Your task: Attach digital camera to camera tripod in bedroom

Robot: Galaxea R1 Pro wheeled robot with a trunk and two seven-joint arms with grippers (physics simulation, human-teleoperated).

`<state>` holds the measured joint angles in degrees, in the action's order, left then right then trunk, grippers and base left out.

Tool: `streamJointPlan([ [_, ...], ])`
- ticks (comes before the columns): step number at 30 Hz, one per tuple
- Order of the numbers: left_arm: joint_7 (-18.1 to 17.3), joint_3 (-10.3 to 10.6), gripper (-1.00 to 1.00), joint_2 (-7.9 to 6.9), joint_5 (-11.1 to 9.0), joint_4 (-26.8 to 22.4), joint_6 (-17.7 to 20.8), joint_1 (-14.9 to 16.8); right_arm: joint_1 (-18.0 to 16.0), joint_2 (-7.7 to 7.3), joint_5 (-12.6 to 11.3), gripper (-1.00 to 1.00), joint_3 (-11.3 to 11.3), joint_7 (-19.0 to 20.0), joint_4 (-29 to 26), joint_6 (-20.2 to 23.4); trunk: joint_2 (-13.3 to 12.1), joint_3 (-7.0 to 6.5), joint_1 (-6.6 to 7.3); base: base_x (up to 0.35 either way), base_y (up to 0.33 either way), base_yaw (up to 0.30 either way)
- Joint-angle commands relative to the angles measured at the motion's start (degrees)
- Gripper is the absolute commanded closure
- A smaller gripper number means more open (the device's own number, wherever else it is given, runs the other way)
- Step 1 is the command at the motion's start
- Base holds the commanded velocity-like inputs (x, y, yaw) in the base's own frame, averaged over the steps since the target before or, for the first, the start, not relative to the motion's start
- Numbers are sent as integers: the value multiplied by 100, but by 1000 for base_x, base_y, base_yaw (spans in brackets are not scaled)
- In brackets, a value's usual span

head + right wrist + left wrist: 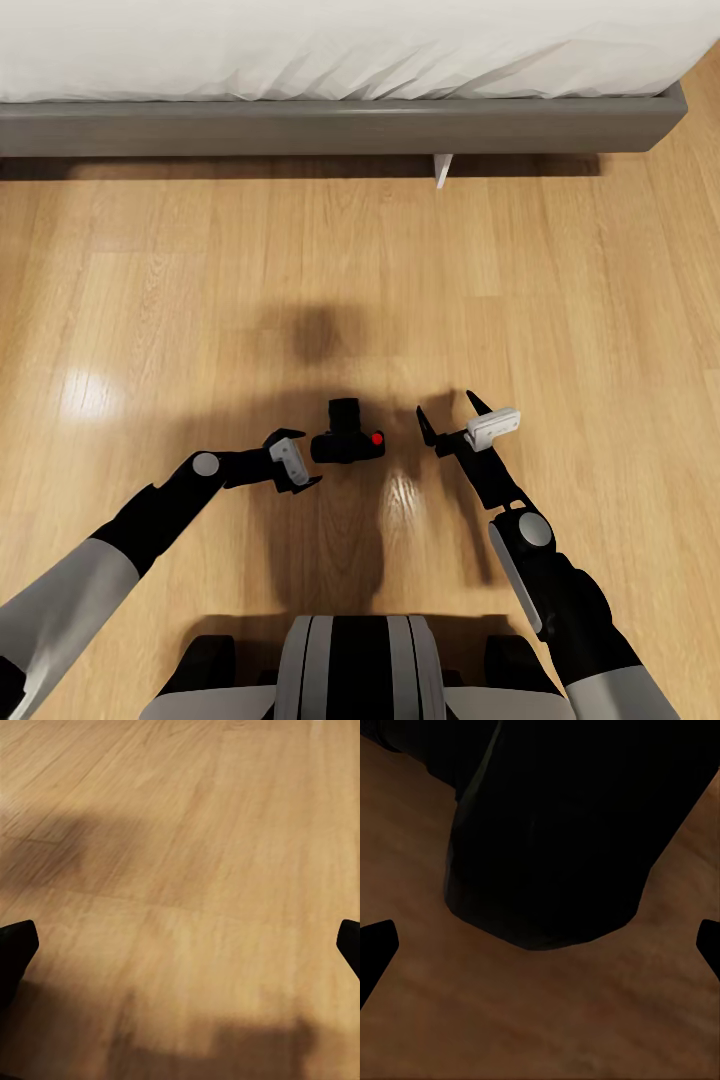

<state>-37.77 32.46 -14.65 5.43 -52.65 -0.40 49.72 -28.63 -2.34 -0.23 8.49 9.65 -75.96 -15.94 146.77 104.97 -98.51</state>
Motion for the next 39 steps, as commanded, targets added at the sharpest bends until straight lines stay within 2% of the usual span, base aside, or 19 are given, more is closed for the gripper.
streamJointPlan([
  [1, -5, 7, -100, 0, 37, -8, -2, 2, -2, -3, -3, -100, 3, 11, 2, -15, 1, 3, 1, 0, 0, 0],
  [22, -1, 6, -100, 136, 45, -16, -2, 2, -2, -3, -3, -100, 3, 11, 2, -15, 1, 3, 1, 0, 0, 0],
  [39, -2, 6, -100, 155, 46, -20, -3, 2, -2, -3, -3, -100, 3, 11, 2, -15, 1, 3, 1, 0, 0, 0],
])
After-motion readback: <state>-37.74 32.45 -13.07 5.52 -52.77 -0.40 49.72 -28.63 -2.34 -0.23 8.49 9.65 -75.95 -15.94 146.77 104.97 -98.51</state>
